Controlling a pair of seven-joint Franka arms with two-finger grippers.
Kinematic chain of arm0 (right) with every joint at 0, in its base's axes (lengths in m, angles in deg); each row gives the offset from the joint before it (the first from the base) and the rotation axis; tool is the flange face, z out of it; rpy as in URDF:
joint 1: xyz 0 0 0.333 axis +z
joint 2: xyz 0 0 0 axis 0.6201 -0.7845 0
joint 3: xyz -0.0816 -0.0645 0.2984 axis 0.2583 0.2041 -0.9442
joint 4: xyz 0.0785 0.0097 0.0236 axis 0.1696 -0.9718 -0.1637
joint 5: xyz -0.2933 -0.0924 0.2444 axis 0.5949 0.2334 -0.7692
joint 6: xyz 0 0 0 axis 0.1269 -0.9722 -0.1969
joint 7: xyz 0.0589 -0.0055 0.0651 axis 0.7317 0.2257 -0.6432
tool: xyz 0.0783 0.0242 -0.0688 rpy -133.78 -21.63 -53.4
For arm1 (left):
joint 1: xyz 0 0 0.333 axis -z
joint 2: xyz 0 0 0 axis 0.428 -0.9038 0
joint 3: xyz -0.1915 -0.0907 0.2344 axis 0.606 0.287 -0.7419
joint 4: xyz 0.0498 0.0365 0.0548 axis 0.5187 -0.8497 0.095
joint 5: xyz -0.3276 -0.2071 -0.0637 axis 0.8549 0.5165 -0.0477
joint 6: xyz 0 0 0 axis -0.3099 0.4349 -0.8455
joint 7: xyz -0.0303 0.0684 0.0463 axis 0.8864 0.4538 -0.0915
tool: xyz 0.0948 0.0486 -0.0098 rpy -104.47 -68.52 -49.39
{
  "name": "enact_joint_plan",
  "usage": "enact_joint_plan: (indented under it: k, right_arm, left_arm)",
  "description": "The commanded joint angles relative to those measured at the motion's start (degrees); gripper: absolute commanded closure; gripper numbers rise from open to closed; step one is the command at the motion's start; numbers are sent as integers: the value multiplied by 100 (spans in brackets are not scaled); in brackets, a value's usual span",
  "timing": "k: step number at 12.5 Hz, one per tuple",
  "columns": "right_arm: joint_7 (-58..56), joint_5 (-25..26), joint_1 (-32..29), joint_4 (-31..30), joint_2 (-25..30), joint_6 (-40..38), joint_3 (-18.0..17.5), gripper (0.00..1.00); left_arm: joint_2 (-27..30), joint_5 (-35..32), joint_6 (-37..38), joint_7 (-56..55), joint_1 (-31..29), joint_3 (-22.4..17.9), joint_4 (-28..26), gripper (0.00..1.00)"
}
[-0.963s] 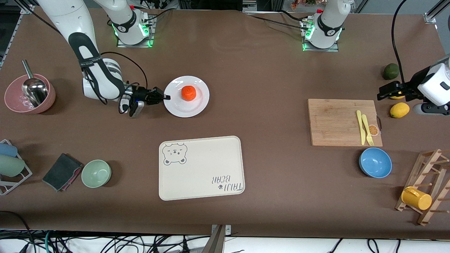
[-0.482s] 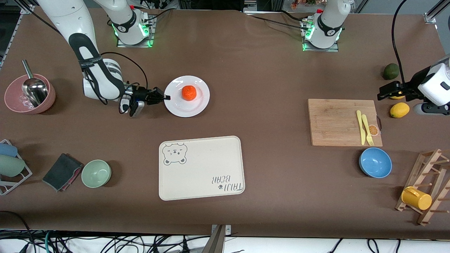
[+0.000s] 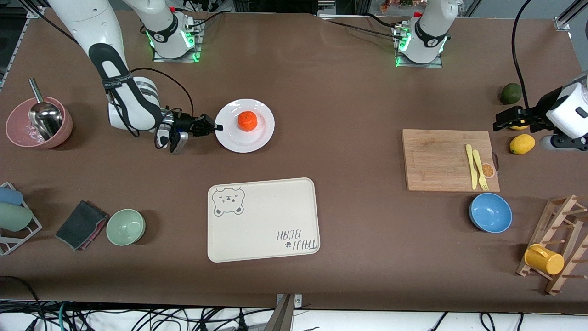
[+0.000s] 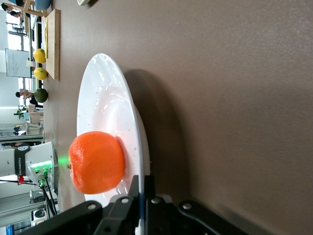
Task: Place orange and plate with both arms
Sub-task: 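Grip the white plate rim with the right gripper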
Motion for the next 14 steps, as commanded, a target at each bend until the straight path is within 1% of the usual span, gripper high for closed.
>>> enact_joint_plan:
  k: [1, 2, 4, 7, 8, 11, 14]
  right_arm:
    - [-184, -249, -13, -4, -128, 193, -51, 100]
    - [-149, -390, -13, 31, -172, 193, -51, 100]
    - [69, -426, -13, 171, -199, 132, -42, 100]
    - [683, -426, -13, 671, -322, 79, -42, 100]
    - [990, -417, -22, 881, -392, -17, -42, 100]
    - [1449, -409, -22, 1672, -857, -263, -42, 100]
    - [2440, -303, 74, 2708, -1296, -264, -42, 100]
  left_arm:
    - [-41, -118, 102, 95, 5, -8, 130, 0]
    - [-41, -118, 102, 95, 5, -8, 130, 0]
    - [-41, -118, 94, 96, 5, -8, 130, 0]
    - [-41, -118, 93, 95, 5, -8, 130, 0]
    - [-41, -118, 93, 95, 5, -8, 130, 0]
    - [-41, -118, 93, 95, 5, -8, 121, 0]
    - [-41, -118, 93, 104, 5, -8, 130, 0]
